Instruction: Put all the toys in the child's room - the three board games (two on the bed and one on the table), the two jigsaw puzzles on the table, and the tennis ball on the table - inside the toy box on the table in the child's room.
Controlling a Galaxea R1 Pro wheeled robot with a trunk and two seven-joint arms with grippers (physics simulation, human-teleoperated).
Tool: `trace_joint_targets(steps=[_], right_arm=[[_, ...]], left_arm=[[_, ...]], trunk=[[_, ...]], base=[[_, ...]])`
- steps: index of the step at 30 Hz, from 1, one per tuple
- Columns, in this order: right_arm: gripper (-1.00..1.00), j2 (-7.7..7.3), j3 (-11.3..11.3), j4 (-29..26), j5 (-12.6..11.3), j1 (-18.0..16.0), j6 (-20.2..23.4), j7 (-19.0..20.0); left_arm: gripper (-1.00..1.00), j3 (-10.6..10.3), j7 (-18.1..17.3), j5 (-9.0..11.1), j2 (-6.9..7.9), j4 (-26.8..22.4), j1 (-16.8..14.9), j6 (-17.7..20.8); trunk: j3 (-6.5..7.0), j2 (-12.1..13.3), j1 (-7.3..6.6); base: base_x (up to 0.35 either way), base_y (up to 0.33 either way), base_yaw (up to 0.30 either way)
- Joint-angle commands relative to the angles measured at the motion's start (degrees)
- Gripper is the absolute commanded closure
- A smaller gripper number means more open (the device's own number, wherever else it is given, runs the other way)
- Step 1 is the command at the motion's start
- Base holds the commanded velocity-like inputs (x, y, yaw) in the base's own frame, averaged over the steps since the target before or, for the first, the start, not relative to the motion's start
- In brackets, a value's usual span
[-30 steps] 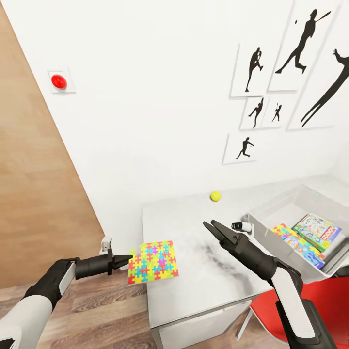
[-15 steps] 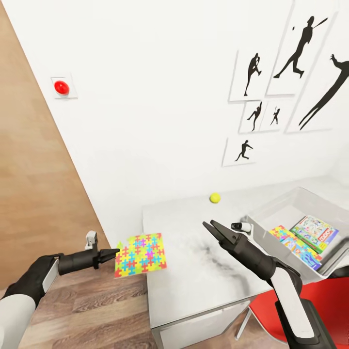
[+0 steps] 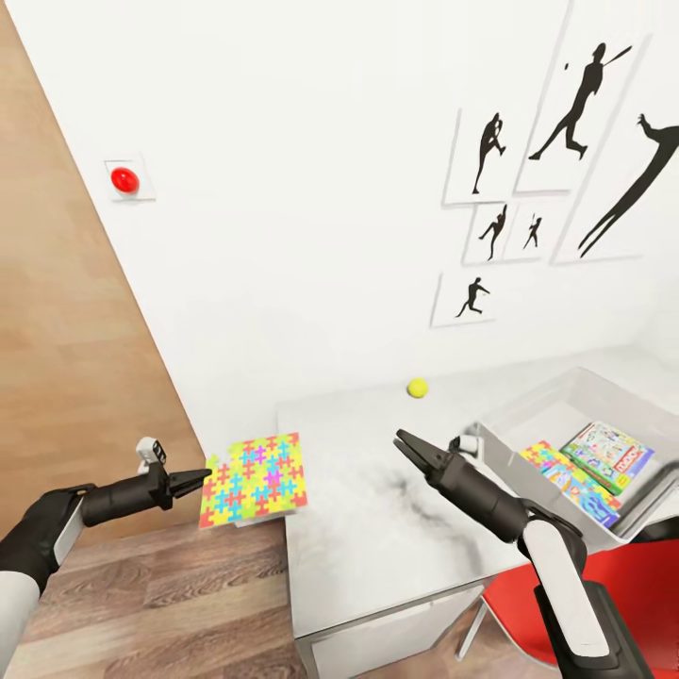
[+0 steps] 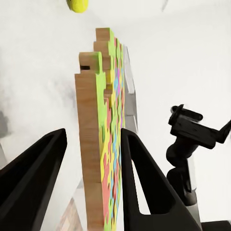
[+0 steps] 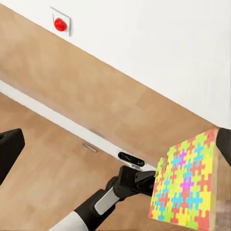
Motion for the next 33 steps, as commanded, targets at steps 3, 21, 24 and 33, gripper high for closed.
trace_joint_targets(steps=[3, 21, 24, 33], right_arm=[[-1.0, 0.02, -0.09, -0.05, -0.14, -0.04, 0.65, -5.13], [-1.0, -0.09, 4.1, -0.49, 0.02, -0.04, -0.93, -7.36], [-1.0, -0.07, 4.11, -0.5, 0.04, -0.05, -0.98, -7.36], [-1.0, -0.14, 4.11, -0.58, -0.02, -0.03, -1.18, -7.29]], left_arm=[[1.0, -0.02, -0.24, -0.04, 0.03, -0.1, -0.03, 0.68], [1.0, -0.12, -0.24, -0.11, 0.04, -0.41, -0.03, 0.8], [1.0, -0.16, -0.24, -0.12, -0.02, -0.42, -0.03, 0.81], [1.0, -0.18, -0.24, -0.12, -0.05, -0.4, -0.03, 0.72]], trunk=[[0.48, 1.17, -0.66], [3.71, 8.39, -4.61], [4.25, 9.59, -5.27], [6.05, 13.2, -7.24]], base=[[0.0, 0.0, 0.0], [-0.067, 0.0, 0.0], [0.0, 0.0, 0.0], [0.0, 0.0, -0.101]])
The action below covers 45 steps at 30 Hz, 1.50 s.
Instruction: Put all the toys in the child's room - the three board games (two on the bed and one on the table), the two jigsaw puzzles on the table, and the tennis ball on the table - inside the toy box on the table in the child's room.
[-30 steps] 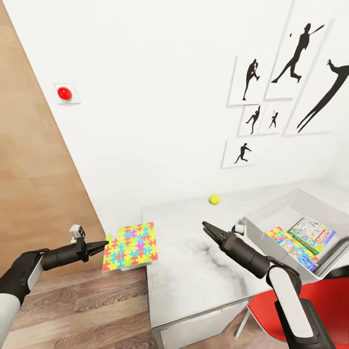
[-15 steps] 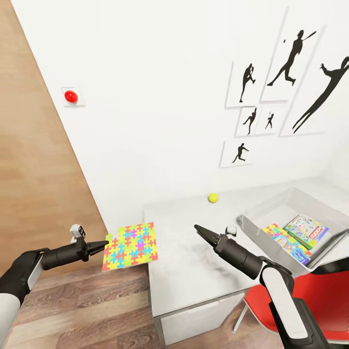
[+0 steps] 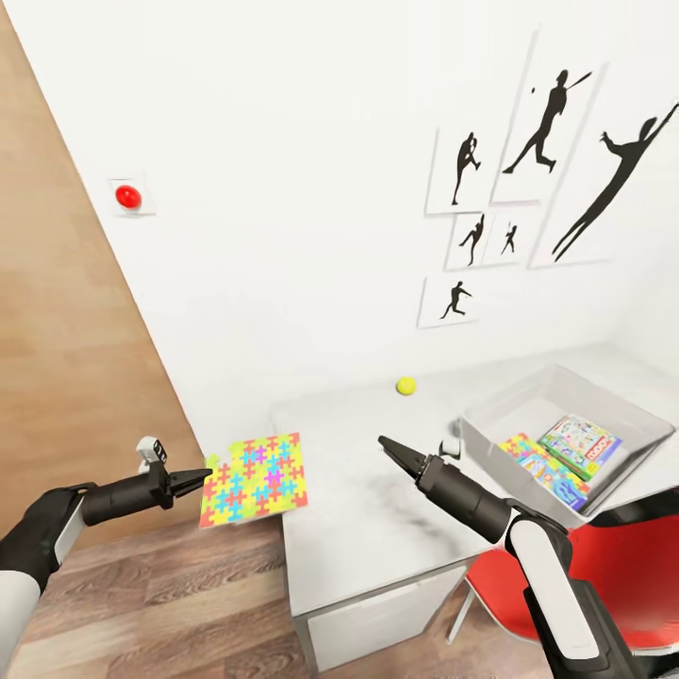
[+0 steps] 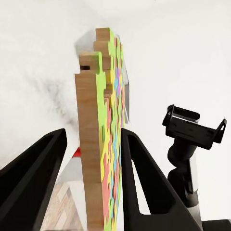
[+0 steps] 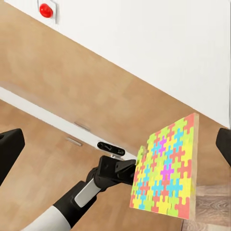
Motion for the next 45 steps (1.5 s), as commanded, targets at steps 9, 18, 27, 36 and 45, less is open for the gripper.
trace_joint_targets(steps=[9, 18, 27, 36, 45], right_arm=[[-1.0, -0.07, 0.1, 0.0, -0.26, -0.07, -0.57, 1.21], [-1.0, -0.04, 0.11, 0.0, -0.27, -0.06, -0.69, 1.56], [-1.0, -0.02, 0.07, 0.0, -0.27, -0.07, -0.69, 1.64], [-1.0, -0.04, 0.11, 0.0, -0.27, -0.07, -0.69, 1.65], [-1.0, -0.09, 0.03, 0.0, -0.27, -0.06, -0.69, 1.65]], left_arm=[[1.0, -0.02, -0.24, -0.03, 0.02, -0.03, -0.02, 0.61], [1.0, 0.05, -0.24, -0.03, 0.02, -0.02, -0.02, 0.61], [1.0, 0.05, -0.24, -0.03, 0.02, -0.02, -0.02, 0.61], [1.0, 0.03, -0.24, -0.03, 0.02, -0.03, -0.02, 0.56], [1.0, 0.04, -0.24, -0.05, 0.04, -0.02, -0.02, 0.52]], trunk=[[1.94, 3.55, -1.96], [3.6, 7.16, -3.94], [4.39, 8.36, -4.6], [4.83, 8.36, -4.6], [5.32, 8.36, -4.6]], base=[[0.0, 0.0, -0.229], [0.0, 0.0, -0.028], [0.0, 0.0, -0.136], [0.0, 0.0, -0.241], [0.0, 0.0, -0.243]])
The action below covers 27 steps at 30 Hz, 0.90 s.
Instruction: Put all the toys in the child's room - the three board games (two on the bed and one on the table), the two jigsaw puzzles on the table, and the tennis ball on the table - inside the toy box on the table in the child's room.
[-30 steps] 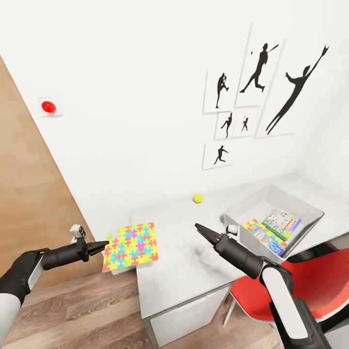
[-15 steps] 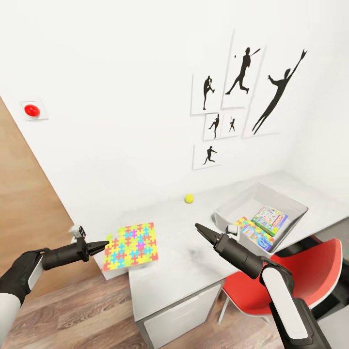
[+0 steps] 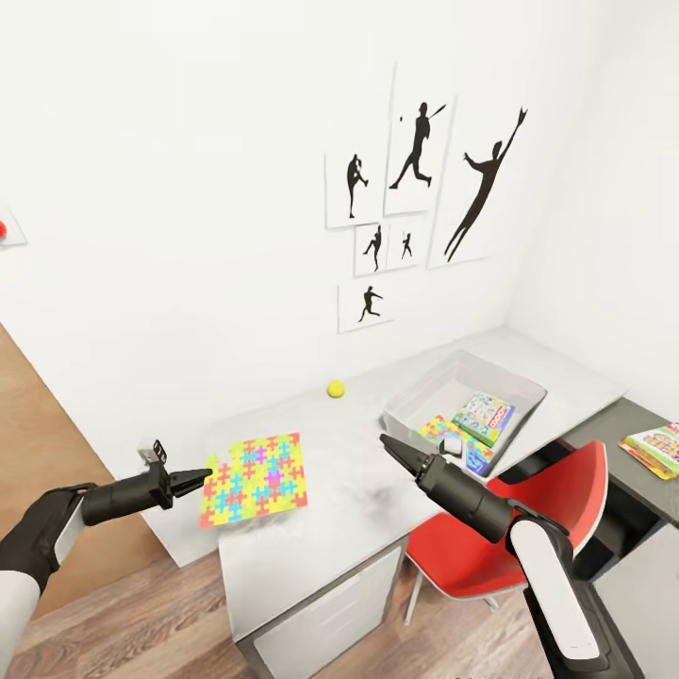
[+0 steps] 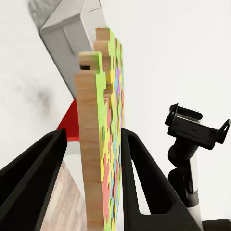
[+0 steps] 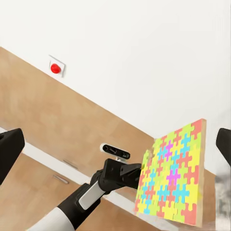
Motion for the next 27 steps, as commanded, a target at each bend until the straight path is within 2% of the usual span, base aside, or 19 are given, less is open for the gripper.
trace_joint_targets(steps=[1, 27], right_arm=[[-1.0, -0.03, 0.01, 0.01, -0.28, -0.07, 0.29, -0.03], [-1.0, -0.04, 0.07, -0.08, -0.28, 0.01, 0.2, 0.04]], left_arm=[[1.0, -0.02, -0.24, 0.0, 0.03, -0.02, -0.02, 0.6], [1.0, 0.02, -0.24, 0.0, 0.07, -0.02, -0.02, 0.6]], trunk=[[-0.05, -0.11, 0.03], [1.74, -0.11, 0.03]], base=[[0.0, 0.0, -0.236], [0.0, 0.0, -0.22]])
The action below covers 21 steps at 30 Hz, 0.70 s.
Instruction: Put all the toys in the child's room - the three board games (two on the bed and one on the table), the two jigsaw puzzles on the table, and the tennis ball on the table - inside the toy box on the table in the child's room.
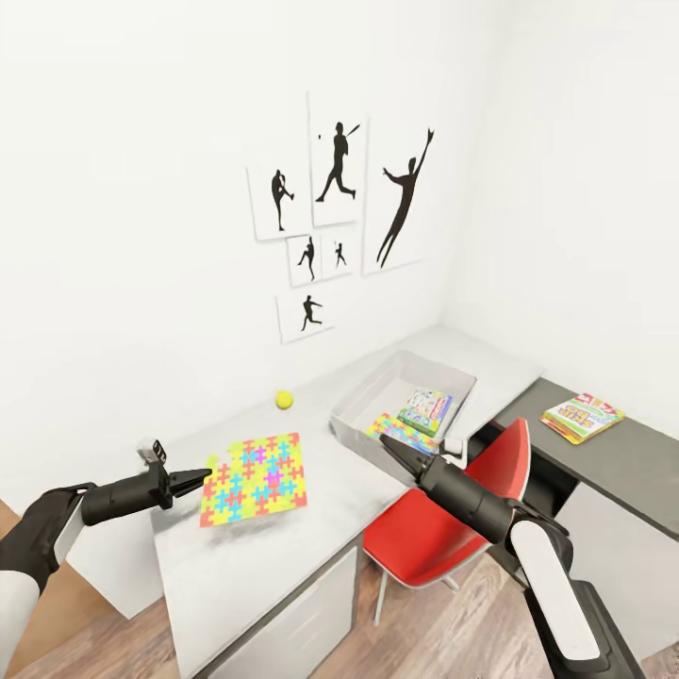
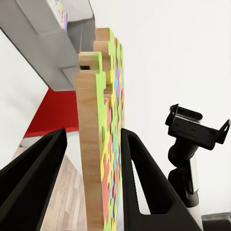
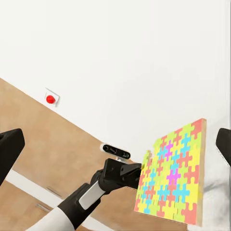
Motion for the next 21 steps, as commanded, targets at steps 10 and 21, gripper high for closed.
trace_joint_targets(steps=[10, 21], right_arm=[[-1.0, -0.1, 0.05, 0.02, -0.28, -0.06, 0.29, -0.06], [-1.0, -0.11, 0.06, 0.0, -0.27, -0.06, 0.29, -0.06]], left_arm=[[1.0, -0.01, -0.24, -0.08, -0.01, -0.02, -0.03, 0.56], [1.0, -0.01, -0.24, -0.09, 0.04, -0.04, -0.03, 0.52]], trunk=[[0.26, -0.12, 0.04], [0.29, -0.12, 0.04]], base=[[0.0, 0.0, -0.121], [0.0, 0.0, -0.007]])
